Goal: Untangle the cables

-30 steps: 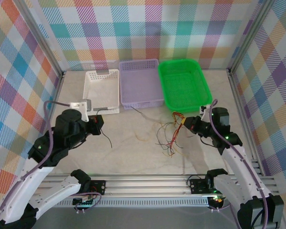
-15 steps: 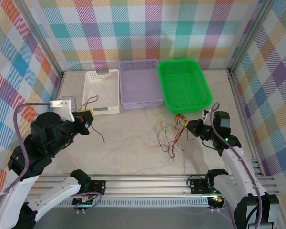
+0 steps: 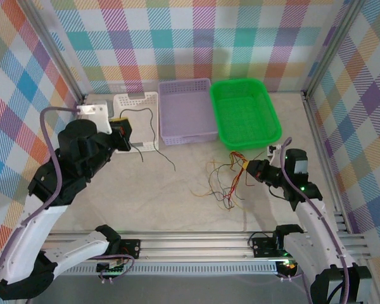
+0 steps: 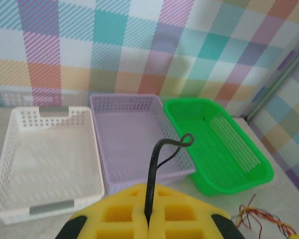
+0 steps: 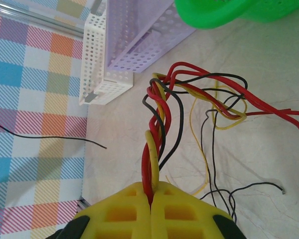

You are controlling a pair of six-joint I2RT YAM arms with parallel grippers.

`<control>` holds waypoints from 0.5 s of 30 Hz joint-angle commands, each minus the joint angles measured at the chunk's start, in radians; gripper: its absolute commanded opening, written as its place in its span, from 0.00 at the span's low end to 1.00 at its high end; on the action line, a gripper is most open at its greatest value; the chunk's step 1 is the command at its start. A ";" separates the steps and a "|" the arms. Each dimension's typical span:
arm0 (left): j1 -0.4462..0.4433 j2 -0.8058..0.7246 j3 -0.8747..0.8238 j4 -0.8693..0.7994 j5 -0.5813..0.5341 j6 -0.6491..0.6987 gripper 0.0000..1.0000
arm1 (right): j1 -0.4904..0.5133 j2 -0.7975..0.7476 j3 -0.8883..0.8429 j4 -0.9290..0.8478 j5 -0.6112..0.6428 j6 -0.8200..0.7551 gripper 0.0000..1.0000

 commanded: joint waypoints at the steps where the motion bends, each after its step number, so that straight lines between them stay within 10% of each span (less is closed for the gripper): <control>1: 0.016 0.041 0.052 0.072 -0.049 0.057 0.00 | -0.005 -0.024 -0.013 0.033 -0.046 -0.024 0.00; 15: 0.139 0.213 0.198 0.136 -0.016 0.109 0.00 | -0.004 -0.047 -0.010 0.027 -0.083 -0.035 0.00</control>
